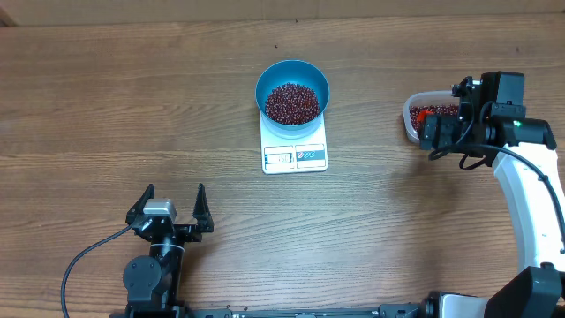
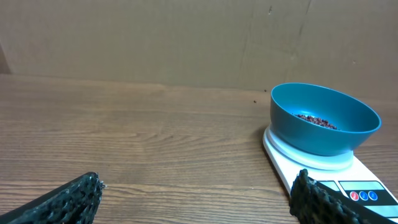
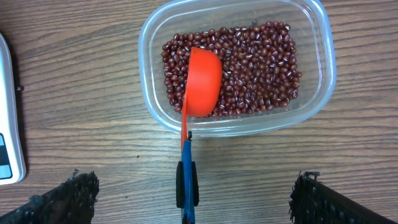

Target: Scoop item into bowl and weigh 150g on scale

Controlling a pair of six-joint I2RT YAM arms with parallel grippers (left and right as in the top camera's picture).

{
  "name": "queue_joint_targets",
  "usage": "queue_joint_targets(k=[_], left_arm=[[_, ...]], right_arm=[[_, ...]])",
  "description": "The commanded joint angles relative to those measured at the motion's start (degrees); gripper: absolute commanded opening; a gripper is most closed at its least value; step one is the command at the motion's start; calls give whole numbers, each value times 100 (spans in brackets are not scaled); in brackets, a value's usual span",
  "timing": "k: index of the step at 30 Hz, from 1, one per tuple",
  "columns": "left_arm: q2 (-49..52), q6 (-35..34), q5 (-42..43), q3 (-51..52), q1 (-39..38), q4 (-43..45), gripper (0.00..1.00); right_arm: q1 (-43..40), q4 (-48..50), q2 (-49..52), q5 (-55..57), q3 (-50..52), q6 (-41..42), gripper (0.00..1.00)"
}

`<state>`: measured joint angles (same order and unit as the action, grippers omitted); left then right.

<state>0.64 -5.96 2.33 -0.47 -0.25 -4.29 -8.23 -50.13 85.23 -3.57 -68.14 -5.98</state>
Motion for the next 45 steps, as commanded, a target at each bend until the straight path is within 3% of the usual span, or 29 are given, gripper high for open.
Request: queue_joint_targets(k=[1, 28, 45], left_arm=[[-42, 83, -37, 20, 33, -13, 100], [-42, 83, -37, 20, 33, -15, 100], [-42, 83, -37, 20, 33, -13, 100]], right_arm=[[-20, 28, -111, 52, -131, 37, 100], [-15, 22, -149, 50, -131, 35, 100], [149, 2347, -1641, -584, 256, 42, 100]])
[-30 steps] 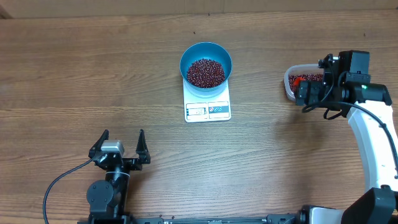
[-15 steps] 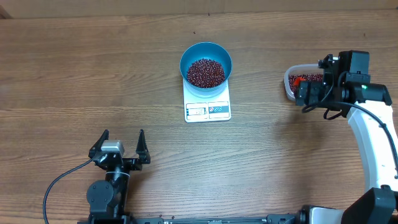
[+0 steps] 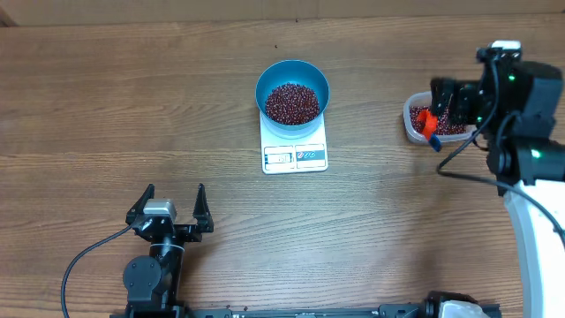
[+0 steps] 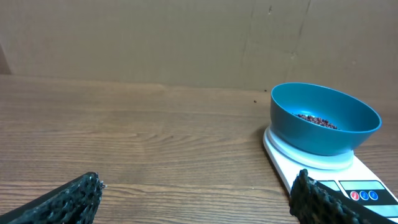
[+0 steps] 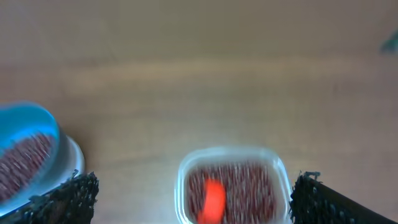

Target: Scoop item into bowl and weigh 150g on scale

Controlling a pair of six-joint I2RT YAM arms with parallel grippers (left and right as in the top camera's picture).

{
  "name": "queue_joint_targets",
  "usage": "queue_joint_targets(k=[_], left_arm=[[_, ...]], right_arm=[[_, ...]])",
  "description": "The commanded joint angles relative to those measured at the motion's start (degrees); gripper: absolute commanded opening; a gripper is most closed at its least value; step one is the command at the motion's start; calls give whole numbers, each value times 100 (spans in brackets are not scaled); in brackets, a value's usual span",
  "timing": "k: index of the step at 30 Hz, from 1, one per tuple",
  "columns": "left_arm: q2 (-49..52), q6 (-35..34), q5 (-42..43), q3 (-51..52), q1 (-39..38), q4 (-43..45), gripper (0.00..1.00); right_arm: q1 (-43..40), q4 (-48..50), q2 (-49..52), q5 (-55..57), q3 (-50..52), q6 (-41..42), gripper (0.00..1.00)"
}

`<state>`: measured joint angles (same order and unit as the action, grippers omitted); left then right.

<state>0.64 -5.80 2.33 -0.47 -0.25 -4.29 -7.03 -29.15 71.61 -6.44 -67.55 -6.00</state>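
Note:
A blue bowl [image 3: 292,93] of dark red beans sits on the white scale [image 3: 295,155] at the table's middle; the left wrist view shows the bowl [image 4: 324,118] on the scale [image 4: 323,167] too. At the right, a clear container [image 3: 415,119] of beans holds the orange scoop [image 3: 427,122]. My right gripper [image 3: 441,115] hangs open, high over the container [image 5: 231,183] and scoop [image 5: 213,199], holding nothing; that view is blurred. My left gripper [image 3: 169,208] rests open near the front left, with only bare table between its fingers [image 4: 74,199].
The wooden table [image 3: 132,88] stretches left of the scale. A brown cardboard wall [image 4: 155,37] stands behind the table's far edge. The right arm's white link [image 3: 538,230] runs along the right side.
My right gripper was low over the container with the scoop's blue handle between its open fingers; now it is raised well above it. The scoop lies in the container. The left arm has not moved.

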Motion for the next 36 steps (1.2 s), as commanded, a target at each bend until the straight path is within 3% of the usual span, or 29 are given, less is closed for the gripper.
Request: queue_joint_targets(k=[1, 9, 23, 29, 36], left_arm=[[-42, 68, -37, 20, 33, -13, 99], [-42, 68, -39, 20, 33, -13, 99], [-42, 68, -37, 20, 33, -15, 100], [-42, 68, -37, 20, 33, -15, 100], [-42, 68, -37, 20, 33, -13, 99]], right_arm=[[28, 542, -409, -398, 356, 44, 100], [28, 2330, -1394, -481, 2065, 584, 100], [28, 4916, -3797, -330, 5928, 1375, 100], [28, 4986, -4605, -199, 6679, 1641, 100], [177, 4037, -5399, 83, 6710, 1670, 100]])
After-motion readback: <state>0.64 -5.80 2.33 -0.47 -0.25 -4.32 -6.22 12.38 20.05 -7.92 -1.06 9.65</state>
